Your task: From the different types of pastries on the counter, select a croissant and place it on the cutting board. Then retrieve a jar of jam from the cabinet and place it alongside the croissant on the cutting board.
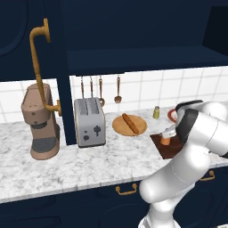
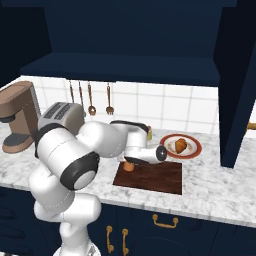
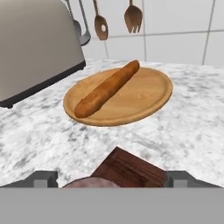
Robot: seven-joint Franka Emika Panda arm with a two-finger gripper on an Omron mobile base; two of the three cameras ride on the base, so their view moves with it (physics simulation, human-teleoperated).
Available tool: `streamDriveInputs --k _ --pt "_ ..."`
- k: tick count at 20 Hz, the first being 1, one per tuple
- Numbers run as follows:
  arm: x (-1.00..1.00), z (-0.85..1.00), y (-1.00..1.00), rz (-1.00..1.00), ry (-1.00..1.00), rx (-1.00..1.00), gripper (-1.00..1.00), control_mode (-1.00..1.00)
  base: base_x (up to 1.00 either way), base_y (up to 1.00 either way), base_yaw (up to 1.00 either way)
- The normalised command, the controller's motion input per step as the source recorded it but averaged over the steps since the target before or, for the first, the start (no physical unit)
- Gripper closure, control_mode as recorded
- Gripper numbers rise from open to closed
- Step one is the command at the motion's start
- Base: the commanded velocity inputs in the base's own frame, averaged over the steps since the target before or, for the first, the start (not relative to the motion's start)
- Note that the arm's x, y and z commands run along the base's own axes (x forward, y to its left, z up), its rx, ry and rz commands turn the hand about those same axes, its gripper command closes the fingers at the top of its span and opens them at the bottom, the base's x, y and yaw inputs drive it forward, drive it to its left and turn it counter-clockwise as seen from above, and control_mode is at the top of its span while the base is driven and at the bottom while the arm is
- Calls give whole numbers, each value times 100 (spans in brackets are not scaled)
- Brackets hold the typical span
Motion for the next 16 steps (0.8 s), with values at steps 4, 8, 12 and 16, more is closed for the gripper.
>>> streamDriveInputs --k 4,8,12,16 --pt "0 17 -5 5 0 12 -100 -100 0 0 0" --pt "0 46 -7 10 1 22 -100 -100 0 0 0" --pt "11 47 2 2 6 13 -100 -100 0 0 0" --pt "6 45 8 0 15 1 -100 -100 0 0 0"
